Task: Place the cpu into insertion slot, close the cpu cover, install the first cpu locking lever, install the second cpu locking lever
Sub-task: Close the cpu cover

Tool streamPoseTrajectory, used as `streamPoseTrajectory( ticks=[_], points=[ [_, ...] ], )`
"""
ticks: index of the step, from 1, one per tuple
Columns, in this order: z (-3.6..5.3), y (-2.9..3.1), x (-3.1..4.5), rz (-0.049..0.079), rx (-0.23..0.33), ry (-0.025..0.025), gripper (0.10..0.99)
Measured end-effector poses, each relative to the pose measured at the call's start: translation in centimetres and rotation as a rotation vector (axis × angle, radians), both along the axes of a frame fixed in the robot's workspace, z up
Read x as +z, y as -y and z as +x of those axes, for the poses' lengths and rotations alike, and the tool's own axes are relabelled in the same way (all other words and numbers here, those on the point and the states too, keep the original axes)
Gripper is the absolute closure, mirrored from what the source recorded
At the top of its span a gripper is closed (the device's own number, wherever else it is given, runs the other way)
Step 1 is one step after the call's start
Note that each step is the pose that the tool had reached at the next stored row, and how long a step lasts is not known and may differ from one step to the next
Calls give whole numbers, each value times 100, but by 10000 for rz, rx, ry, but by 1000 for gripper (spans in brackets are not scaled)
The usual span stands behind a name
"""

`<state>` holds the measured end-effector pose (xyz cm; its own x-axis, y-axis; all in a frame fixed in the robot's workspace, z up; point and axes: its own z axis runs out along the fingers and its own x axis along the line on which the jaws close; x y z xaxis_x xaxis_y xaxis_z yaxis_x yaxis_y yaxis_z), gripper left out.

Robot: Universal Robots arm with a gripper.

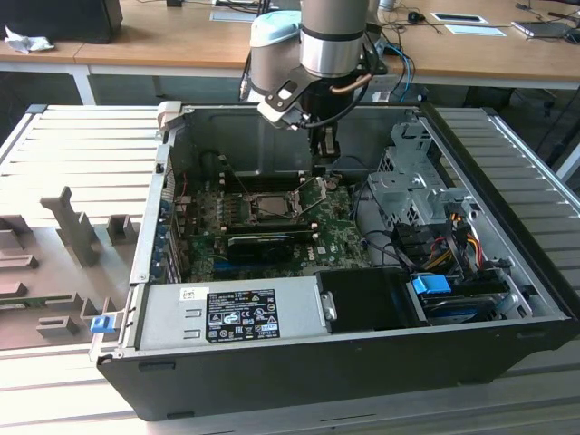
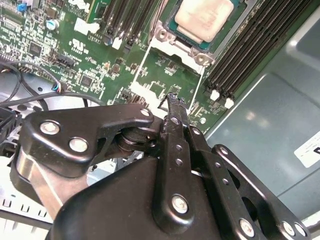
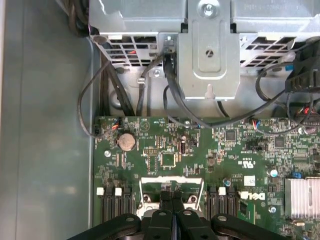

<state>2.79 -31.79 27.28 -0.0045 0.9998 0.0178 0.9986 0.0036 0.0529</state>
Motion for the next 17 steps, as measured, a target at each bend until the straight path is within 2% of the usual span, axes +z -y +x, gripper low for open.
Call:
streamPoseTrajectory(
  ticks=[5,7,10,14,15,16,17],
  points=[
    [112,0,-29,1,-1,0,980],
    [193,0,-83,1,0,0,980],
    [311,0,-118,1,0,-2,980],
    [355,0,-210,0,0,-1,980],
    [355,0,-227,0,-2,-8,980],
    [355,0,-245,1,0,-36,980],
    [355,0,-256,2,2,-86,980]
  ],
)
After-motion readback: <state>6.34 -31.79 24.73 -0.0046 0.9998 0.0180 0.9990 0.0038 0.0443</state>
